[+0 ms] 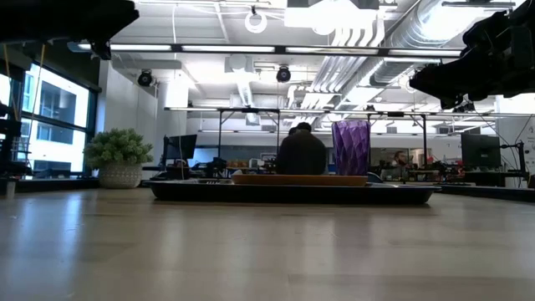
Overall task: Pick and place plate/cup/fork/spoon on tray
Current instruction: Return to Home Position
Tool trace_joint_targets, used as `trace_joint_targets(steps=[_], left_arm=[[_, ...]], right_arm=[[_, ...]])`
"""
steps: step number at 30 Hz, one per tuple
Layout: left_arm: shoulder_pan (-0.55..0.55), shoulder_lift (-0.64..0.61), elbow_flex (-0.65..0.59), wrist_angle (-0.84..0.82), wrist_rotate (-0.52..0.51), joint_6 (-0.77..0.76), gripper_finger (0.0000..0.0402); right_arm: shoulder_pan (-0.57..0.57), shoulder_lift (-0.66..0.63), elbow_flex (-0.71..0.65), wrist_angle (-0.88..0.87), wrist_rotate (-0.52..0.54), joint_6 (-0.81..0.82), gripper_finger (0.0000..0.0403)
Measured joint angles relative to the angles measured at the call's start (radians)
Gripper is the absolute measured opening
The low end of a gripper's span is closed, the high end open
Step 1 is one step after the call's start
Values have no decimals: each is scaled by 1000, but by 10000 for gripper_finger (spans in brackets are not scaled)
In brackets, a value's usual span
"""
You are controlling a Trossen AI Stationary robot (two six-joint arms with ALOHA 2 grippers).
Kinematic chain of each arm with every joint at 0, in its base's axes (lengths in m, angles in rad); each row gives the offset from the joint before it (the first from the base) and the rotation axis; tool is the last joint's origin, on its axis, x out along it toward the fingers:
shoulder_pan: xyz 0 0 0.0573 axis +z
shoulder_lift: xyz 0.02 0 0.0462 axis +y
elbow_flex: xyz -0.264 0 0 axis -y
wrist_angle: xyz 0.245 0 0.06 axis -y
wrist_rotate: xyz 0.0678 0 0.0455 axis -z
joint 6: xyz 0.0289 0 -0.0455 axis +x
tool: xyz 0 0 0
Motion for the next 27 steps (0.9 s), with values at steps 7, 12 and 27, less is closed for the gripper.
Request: trace_joint_targets(steps=[7,12,27], left_arm=[[0,-99,-43,-58,-2,0,76],[0,-99,-55,-116,-2,4,76],[1,-81,-182,-117,-1,-92,76]], right_arm=[[0,0,0,0,0,0,129],[0,0,0,0,2,0,129],[0,0,0,0,3,0,129]])
